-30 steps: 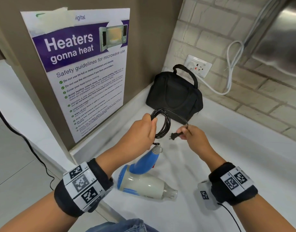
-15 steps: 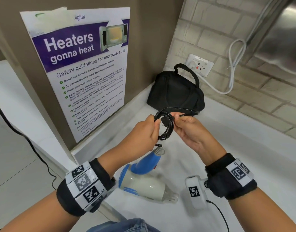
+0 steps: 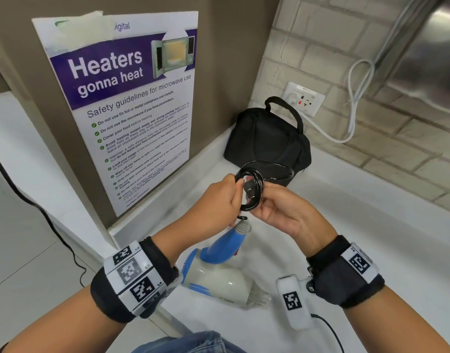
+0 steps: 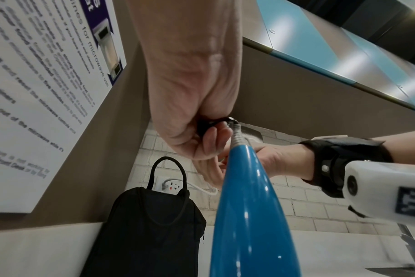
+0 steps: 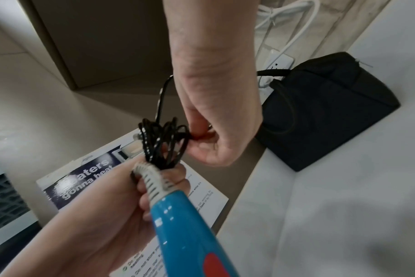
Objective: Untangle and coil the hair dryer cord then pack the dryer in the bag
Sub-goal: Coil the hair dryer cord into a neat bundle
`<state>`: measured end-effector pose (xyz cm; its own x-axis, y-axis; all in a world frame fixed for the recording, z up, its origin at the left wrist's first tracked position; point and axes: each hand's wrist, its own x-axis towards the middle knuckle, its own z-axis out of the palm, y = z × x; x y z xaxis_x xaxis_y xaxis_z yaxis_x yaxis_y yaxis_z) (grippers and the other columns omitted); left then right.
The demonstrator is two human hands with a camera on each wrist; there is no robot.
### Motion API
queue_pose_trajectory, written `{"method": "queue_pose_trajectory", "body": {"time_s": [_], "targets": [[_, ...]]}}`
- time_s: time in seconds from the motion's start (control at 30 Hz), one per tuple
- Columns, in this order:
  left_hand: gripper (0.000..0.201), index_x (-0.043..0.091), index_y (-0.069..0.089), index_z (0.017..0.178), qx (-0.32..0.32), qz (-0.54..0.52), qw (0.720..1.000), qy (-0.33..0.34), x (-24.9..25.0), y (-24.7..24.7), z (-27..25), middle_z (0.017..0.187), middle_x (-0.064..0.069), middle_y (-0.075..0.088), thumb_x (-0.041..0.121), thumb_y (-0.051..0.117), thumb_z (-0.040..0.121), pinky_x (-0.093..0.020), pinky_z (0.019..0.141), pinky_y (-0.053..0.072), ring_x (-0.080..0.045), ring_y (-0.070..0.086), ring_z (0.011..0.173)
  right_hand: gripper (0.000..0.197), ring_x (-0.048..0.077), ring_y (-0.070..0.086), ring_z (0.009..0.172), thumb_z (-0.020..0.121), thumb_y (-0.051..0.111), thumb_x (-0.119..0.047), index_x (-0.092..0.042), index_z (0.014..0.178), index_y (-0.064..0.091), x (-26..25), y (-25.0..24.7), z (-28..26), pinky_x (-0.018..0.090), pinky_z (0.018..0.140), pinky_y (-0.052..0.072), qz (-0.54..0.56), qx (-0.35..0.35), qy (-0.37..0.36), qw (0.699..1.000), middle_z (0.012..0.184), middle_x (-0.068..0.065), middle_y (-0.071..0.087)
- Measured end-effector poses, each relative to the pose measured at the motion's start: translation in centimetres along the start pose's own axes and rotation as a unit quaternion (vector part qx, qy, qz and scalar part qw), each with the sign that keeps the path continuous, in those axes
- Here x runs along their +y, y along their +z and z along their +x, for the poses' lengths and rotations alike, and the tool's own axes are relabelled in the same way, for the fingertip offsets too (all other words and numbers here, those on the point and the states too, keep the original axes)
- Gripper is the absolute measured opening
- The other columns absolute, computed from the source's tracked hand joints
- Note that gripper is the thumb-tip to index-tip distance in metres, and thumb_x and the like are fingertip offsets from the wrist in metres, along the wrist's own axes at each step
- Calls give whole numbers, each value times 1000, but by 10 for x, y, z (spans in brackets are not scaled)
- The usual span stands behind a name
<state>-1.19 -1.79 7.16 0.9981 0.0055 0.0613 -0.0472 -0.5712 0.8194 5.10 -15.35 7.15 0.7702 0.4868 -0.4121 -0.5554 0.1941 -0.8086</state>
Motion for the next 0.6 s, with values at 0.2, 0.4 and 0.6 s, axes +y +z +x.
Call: {"method": "queue_pose_trajectory", "body": {"time_s": [0.2, 0.4, 0.6], "targets": [[26, 13, 37, 86, -2, 8, 1000, -10, 0, 2, 3, 64, 2, 50, 31, 25, 101, -19, 51, 41, -11, 53, 51, 11, 6, 62, 56, 86, 60, -3, -6, 78, 66, 3, 7, -1, 19, 57, 54, -1, 76, -2, 997, 65, 1, 65], [26, 11, 38, 86, -11, -11, 1000, -22, 2, 1, 3, 65, 0, 52, 29, 26, 101, -24, 54, 45, -11, 52, 49, 11, 5, 61, 56, 84, 63, -6, -7, 75, 68, 4, 9, -5, 19, 57, 54, 6, 67, -10, 998, 63, -1, 65], [27, 10, 40, 87, -27, -85, 994, -70, 1, 3, 4, 65, -2, 50, 28, 26, 101, -23, 51, 44, -11, 48, 46, 13, 5, 63, 56, 87, 58, 2, -3, 77, 65, 9, 7, -3, 16, 55, 53, 24, 91, -53, 994, 64, 2, 66]]}}
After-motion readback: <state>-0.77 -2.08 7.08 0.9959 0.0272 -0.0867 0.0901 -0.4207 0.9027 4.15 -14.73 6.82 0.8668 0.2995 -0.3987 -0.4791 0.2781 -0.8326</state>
